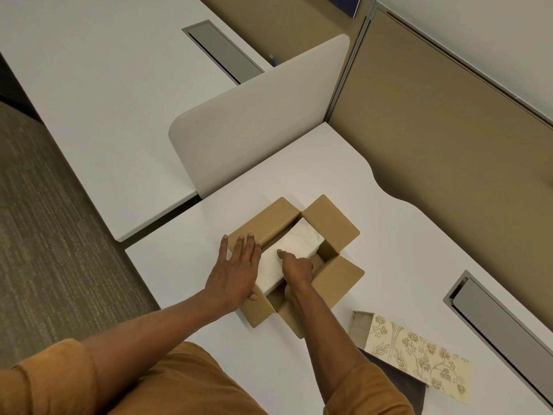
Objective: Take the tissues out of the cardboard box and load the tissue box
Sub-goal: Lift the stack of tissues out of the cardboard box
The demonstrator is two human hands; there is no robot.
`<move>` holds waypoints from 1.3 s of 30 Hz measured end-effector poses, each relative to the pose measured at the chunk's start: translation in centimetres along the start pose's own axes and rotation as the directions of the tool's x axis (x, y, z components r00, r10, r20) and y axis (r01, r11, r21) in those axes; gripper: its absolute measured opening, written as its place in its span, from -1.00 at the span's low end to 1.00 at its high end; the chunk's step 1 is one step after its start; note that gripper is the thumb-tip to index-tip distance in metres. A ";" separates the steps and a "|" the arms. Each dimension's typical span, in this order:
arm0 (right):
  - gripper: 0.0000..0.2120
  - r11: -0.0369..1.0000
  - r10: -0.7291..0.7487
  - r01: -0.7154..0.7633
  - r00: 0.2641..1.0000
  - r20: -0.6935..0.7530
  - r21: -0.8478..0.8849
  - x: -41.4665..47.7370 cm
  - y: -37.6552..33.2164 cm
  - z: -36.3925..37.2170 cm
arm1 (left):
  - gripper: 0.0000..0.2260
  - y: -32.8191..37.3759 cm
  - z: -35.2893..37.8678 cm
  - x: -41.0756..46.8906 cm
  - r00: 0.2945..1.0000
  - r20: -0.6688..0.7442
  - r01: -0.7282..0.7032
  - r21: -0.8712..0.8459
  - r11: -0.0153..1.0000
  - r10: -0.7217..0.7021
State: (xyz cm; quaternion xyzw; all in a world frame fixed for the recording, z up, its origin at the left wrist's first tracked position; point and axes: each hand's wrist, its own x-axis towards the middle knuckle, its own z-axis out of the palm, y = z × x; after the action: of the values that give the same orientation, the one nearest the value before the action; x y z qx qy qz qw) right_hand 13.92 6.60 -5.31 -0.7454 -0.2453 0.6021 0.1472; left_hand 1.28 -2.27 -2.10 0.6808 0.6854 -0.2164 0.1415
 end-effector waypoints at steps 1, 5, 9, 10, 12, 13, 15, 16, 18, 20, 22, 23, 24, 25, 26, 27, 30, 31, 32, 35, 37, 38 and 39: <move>-0.17 0.999 0.017 -0.017 1.000 0.000 0.032 0.1 -0.1 0.1 | 0.09 0.0 0.1 0.0 1.000 -0.004 0.001 -0.001 1.000 -0.001; -0.24 0.992 0.077 -0.075 0.997 -0.011 0.104 1.1 0.1 0.8 | 0.07 0.0 0.2 0.0 1.000 -0.003 -0.003 -0.002 1.000 0.003; -0.26 0.988 0.097 -0.090 0.994 -0.048 0.125 1.2 -0.1 1.1 | 0.06 0.0 0.3 0.0 1.000 -0.005 -0.001 0.001 1.000 0.001; -0.24 0.987 0.102 -0.094 0.993 -0.059 0.126 1.3 -0.1 1.1 | 0.07 0.0 0.3 0.1 1.000 -0.006 -0.001 0.003 1.000 0.001; -0.18 0.985 0.102 -0.092 0.993 -0.058 0.145 1.0 -0.3 1.0 | 0.07 0.0 0.3 0.1 1.000 -0.006 -0.003 0.006 1.000 0.003; -0.15 0.984 0.097 -0.089 0.994 -0.049 0.155 0.9 -0.4 0.8 | 0.07 0.0 0.2 0.1 1.000 -0.006 -0.004 0.007 1.000 0.004; -0.11 0.977 0.099 -0.095 0.995 -0.010 0.189 0.4 -0.8 0.3 | 0.07 0.0 0.2 0.1 1.000 -0.006 -0.004 0.009 1.000 0.004; -0.10 0.973 0.105 -0.105 0.994 0.011 0.207 0.2 -0.9 0.1 | 0.07 0.0 0.2 0.1 1.000 -0.004 -0.002 0.008 1.000 0.002; -0.10 0.965 0.111 -0.122 0.992 0.061 0.234 -0.2 -1.3 -0.2 | 0.08 0.0 0.1 0.2 1.000 -0.003 0.004 0.006 1.000 -0.004; -0.12 0.959 0.106 -0.124 0.991 0.085 0.254 -0.6 -1.4 -0.3 | 0.08 0.0 0.0 0.2 1.000 0.005 0.007 0.007 1.000 -0.007; -0.18 0.954 0.101 -0.123 0.990 0.095 0.272 -1.0 -1.4 -0.3 | 0.09 0.0 -0.2 0.2 1.000 0.006 0.013 0.010 1.000 -0.013; -0.23 0.952 0.098 -0.122 0.990 0.098 0.280 -1.2 -1.4 -0.3 | 0.09 0.0 -0.3 0.2 1.000 0.008 0.016 0.012 1.000 -0.016; -0.31 0.948 0.099 -0.124 0.990 0.097 0.292 -1.2 -1.4 -0.4 | 0.09 0.0 -0.3 0.2 1.000 0.009 0.018 0.013 1.000 -0.018; -0.37 0.946 0.094 -0.119 0.991 0.098 0.303 -1.4 -1.4 -0.5 | 0.10 0.0 -0.4 0.2 1.000 0.009 0.019 0.012 1.000 -0.019; -0.41 0.941 0.089 -0.118 0.991 0.104 0.316 -1.5 -1.5 -0.6 | 0.10 0.1 -0.4 0.2 1.000 0.011 0.021 0.007 1.000 -0.021; -0.44 0.937 0.082 -0.115 0.990 0.112 0.331 -1.7 -1.5 -0.7 | 0.11 0.1 -0.6 0.2 1.000 0.013 0.027 -0.001 1.000 -0.027; -0.54 0.927 0.068 -0.109 0.990 0.126 0.359 -2.3 -1.5 -0.9 | 0.15 -0.1 -1.2 0.5 0.999 0.005 0.052 -0.037 0.998 -0.052; -0.56 0.925 0.056 -0.099 0.990 0.127 0.367 -2.6 -1.5 -1.0 | 0.16 -0.2 -1.3 0.5 0.998 0.001 0.058 -0.055 0.997 -0.058; -0.58 0.924 0.040 -0.084 0.992 0.124 0.373 -2.8 -1.3 -1.0 | 0.16 -0.3 -1.4 0.6 0.998 -0.005 0.064 -0.076 0.995 -0.065; -0.57 0.923 -0.001 -0.045 0.993 0.122 0.382 -3.5 -1.2 -1.1 | 0.15 -0.7 -1.2 0.7 0.996 -0.026 0.082 -0.146 0.986 -0.087; -0.57 0.923 -0.025 -0.032 0.990 0.141 0.385 -4.0 -1.1 -1.2 | 0.14 -0.9 -1.0 0.6 0.994 -0.040 0.089 -0.186 0.978 -0.098; -0.58 0.921 -0.042 -0.019 0.988 0.148 0.388 -4.2 -1.0 -1.3 | 0.12 -1.1 -0.9 0.6 0.994 -0.048 0.089 -0.202 0.975 -0.100; -0.59 0.921 -0.067 0.003 0.986 0.151 0.390 -4.4 -0.9 -1.5 | 0.10 -1.1 -0.8 0.5 0.993 -0.056 0.088 -0.222 0.971 -0.103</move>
State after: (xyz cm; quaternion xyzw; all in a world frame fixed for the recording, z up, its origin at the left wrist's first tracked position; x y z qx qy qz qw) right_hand 14.49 5.12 -0.88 -0.6457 -0.1455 0.6943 0.2825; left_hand 0.23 -1.42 -1.51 0.6342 0.7413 -0.1231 0.1818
